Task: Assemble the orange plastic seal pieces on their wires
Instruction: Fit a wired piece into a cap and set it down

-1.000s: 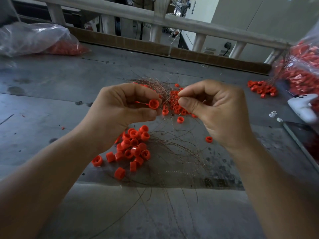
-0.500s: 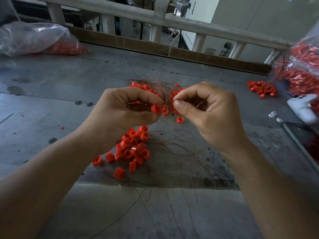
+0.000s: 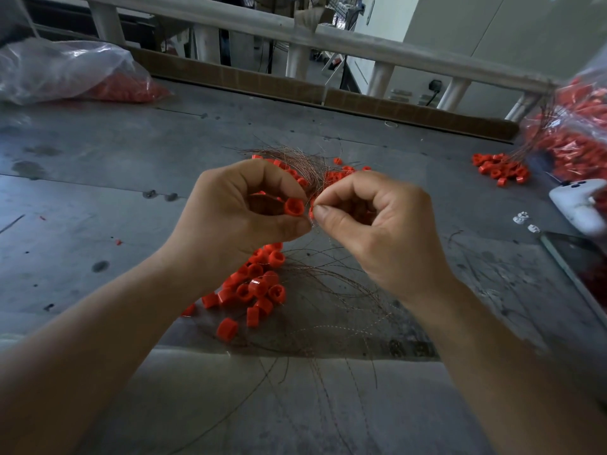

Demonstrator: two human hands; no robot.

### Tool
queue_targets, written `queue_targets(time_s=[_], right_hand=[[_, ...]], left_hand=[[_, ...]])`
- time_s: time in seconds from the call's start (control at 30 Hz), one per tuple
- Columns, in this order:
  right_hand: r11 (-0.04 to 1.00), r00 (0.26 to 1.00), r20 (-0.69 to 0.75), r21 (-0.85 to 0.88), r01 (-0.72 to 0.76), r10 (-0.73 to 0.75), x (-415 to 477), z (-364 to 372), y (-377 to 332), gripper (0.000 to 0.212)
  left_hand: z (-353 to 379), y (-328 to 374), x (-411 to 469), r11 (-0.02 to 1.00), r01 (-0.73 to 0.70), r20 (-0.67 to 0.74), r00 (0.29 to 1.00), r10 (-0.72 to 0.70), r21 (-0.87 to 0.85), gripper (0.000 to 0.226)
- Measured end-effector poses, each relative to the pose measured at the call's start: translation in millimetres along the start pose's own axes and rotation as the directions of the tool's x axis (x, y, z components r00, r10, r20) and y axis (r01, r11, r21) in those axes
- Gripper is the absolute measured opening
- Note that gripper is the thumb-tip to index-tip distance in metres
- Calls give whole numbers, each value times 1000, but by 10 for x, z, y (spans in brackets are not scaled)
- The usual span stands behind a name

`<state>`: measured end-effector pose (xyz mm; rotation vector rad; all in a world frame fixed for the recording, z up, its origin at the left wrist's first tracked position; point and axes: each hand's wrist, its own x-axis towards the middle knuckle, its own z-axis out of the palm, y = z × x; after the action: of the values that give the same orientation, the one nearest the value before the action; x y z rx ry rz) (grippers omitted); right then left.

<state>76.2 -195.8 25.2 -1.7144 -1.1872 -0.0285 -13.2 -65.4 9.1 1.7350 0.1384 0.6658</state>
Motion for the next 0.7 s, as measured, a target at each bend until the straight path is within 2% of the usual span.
queue_targets(time_s=[0.33,0.53,0.7], right_hand=[[1000,1000,9,-23,-4,4,-11,10,7,9],[999,999,-45,-31,-20,19,7,-45,21,17],[999,996,-83,-25,-34,32,25,-83,26,18]], left_hand=[[11,9,-18,991,3,-5,1000,-4,-132,32],[-29,-19,-5,953,59,79,996,-36,-298,36],[-41,-34,1,931,82,118,992,-43,-355,34]])
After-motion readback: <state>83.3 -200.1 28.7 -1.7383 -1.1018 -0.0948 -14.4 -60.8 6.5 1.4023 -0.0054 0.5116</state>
